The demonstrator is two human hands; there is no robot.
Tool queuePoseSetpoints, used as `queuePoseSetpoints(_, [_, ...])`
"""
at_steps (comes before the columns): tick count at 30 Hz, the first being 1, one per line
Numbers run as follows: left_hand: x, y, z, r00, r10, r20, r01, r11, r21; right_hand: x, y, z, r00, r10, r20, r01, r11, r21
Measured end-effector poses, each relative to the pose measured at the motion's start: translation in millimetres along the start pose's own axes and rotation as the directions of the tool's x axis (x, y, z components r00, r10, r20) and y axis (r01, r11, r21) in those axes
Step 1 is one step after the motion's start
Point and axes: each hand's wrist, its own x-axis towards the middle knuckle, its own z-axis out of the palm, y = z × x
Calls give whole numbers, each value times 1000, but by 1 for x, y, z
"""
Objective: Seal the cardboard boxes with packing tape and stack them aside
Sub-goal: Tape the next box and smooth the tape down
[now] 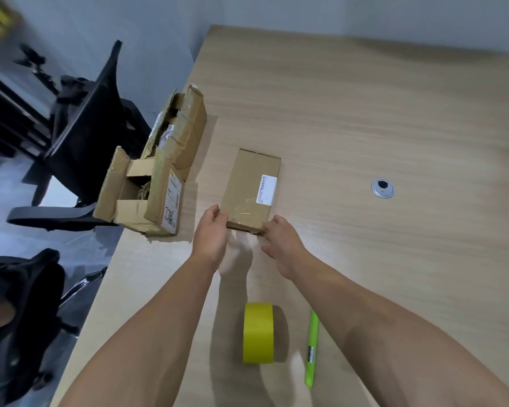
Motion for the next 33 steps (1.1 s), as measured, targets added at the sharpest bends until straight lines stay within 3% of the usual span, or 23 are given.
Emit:
queuePoseSetpoints(13, [-93, 6, 39, 994, 87, 66, -94, 988, 118, -47, 43, -80, 997, -47, -55, 54, 991, 126])
queuePoseSetpoints(20, [-160, -17, 80, 991, 87, 106, -101, 985, 137, -90, 62, -139, 987, -104, -119, 114, 990, 79])
queuePoseSetpoints(26, [-210, -54, 123, 990, 38, 138, -60, 986, 153, -108, 105, -198, 990, -52, -128, 61, 996, 65])
queuePoseSetpoints(33, [-248, -97, 149, 983, -53, 176, -4, 952, 306, -121, 153, -248, 987, -37, -154, 22, 995, -98])
